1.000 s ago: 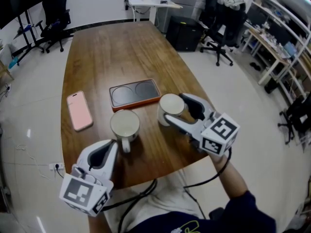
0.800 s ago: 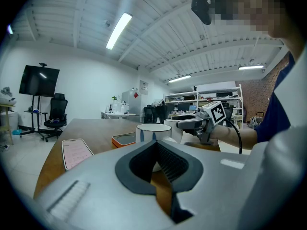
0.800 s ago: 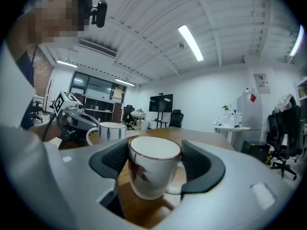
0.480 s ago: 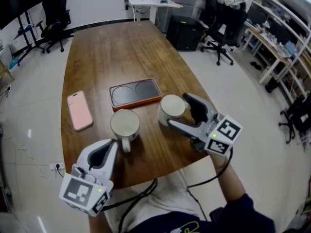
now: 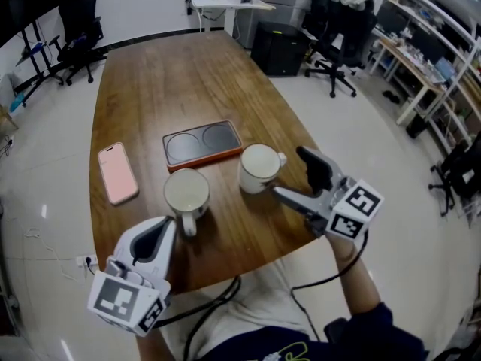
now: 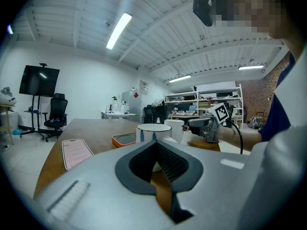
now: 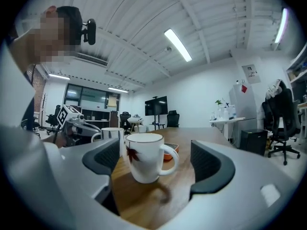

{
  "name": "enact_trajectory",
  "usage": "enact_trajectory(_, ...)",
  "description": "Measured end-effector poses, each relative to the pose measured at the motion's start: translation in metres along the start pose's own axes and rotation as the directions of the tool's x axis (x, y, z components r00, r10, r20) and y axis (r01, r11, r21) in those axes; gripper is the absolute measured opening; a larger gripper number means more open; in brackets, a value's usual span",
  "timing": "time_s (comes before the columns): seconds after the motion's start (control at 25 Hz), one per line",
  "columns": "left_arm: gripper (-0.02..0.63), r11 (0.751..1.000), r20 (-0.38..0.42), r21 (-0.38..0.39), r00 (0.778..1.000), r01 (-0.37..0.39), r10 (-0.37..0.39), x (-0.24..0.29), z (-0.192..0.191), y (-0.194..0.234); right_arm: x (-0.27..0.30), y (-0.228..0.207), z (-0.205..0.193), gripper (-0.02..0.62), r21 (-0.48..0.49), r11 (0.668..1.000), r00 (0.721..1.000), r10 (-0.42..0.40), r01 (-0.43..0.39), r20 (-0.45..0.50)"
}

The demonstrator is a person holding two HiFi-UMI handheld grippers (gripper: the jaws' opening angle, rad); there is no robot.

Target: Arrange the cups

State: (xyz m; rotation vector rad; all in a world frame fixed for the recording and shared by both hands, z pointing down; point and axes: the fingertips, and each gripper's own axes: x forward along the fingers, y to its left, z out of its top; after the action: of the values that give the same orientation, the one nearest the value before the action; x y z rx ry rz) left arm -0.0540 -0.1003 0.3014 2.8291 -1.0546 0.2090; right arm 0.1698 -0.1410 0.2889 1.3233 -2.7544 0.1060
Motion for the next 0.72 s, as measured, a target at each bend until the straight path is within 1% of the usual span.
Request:
enact_trajectory(0.04,0.003,1.0,0.0,0.0,1.0,0.001,-0.001,0.0,0.0,0.0,-0.002,0.0,-0.001,0.453,0.0,1.0,1.0,-0.002,0.002,-0.003)
enact_trajectory(0.16,0.003,1.0,-0.001,0.0,1.0,0.003,-0.003,0.0,-0.001,0.0,-0.006,0.005,-0.004,0.371,-0.006,1.0,1.0,0.004,-0.004,-0.017)
enact_trajectory(0.24,0.003,1.0,-0.001,-0.001,1.0,0.003,-0.003,0.0,0.0,0.0,-0.009,0.008,-0.004,0.296,-0.015,1.0,1.0,0.007,-0.007,-0.018)
enact_trajectory(0.32,0.003,1.0,-0.001,-0.001,1.0,0.003,-0.003,-0.001,0.001,0.0,-0.014,0.008,-0.001,0.196,-0.023,1.0,1.0,-0.014,0.014,-0.002)
enact_trajectory(0.36,0.003,1.0,-0.002,-0.001,1.0,0.002,-0.002,0.0,0.001,0.0,-0.017,0.006,0.001,0.138,-0.027,0.999,0.999,-0.035,0.035,0.008)
enact_trajectory(0.4,0.003,1.0,-0.002,-0.001,1.0,0.002,-0.002,0.0,0.001,0.0,-0.021,0.004,0.002,0.056,-0.029,0.998,0.998,-0.055,0.055,0.017)
enact_trajectory(0.44,0.003,1.0,-0.002,-0.001,1.0,0.002,-0.002,0.0,0.001,0.0,-0.023,0.003,0.002,0.006,-0.029,0.997,0.998,-0.065,0.065,0.021)
enact_trajectory(0.6,0.003,1.0,0.0,-0.001,1.0,0.002,-0.002,0.0,0.0,0.0,-0.023,0.009,-0.004,0.006,-0.018,1.0,1.0,-0.024,0.024,-0.008)
enact_trajectory(0.72,0.003,1.0,0.0,-0.002,1.0,0.002,-0.002,0.0,0.0,0.0,-0.019,0.01,-0.011,0.006,0.005,1.0,0.999,0.003,-0.003,-0.047)
